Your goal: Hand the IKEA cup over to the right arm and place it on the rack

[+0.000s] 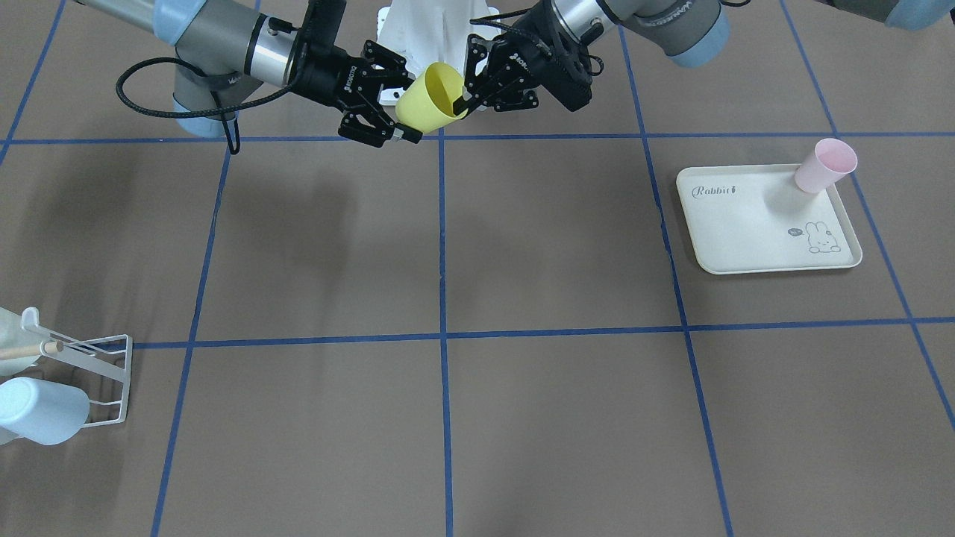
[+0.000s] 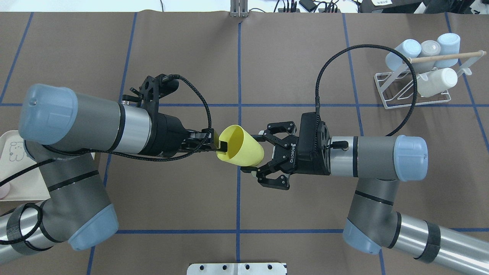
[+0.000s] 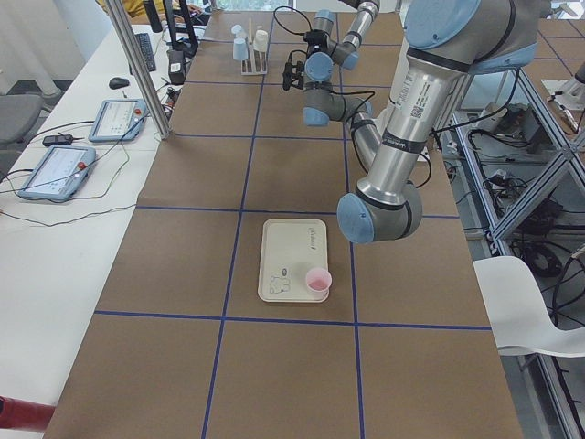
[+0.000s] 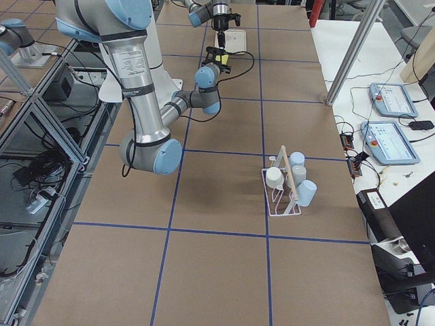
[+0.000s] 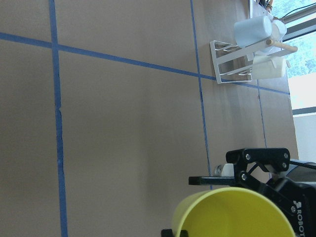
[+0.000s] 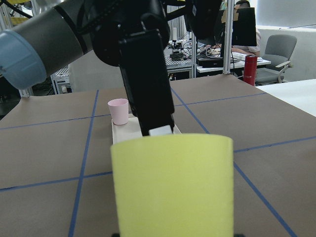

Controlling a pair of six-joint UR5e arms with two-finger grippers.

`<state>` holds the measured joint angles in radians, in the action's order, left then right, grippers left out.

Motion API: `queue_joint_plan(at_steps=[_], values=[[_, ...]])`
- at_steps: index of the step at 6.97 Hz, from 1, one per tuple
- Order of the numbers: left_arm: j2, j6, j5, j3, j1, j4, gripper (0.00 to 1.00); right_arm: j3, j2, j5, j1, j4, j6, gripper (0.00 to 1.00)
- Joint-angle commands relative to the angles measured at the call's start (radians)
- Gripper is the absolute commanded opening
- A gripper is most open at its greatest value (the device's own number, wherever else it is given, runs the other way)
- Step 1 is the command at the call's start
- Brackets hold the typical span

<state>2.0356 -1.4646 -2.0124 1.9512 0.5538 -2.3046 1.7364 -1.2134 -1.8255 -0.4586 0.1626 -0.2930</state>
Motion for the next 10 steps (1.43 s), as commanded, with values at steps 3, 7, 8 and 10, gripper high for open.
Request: queue_joint_plan(at_steps=[3,7,8,10], values=[[0.003,0.01,0.008,0.009,0.011,0.004,1.0,0.0,-0.011,-0.006,-0.02,0.006,0.003,0.33],[-0.099,0.333,0.007,0.058,0.168,0.283,1.0,0.028,-0.011,-0.299,-0.281,0.412,0.032,0.19],[-0.189,0.469,0.008,0.098,0.214,0.307,1.0,0.028,-0.015,-0.314,-0.335,0.486,0.134,0.16],[-0.323,0.637,0.003,0.153,0.291,0.306,1.0,0.029,-0.035,-0.304,-0.443,0.656,0.314,0.17]])
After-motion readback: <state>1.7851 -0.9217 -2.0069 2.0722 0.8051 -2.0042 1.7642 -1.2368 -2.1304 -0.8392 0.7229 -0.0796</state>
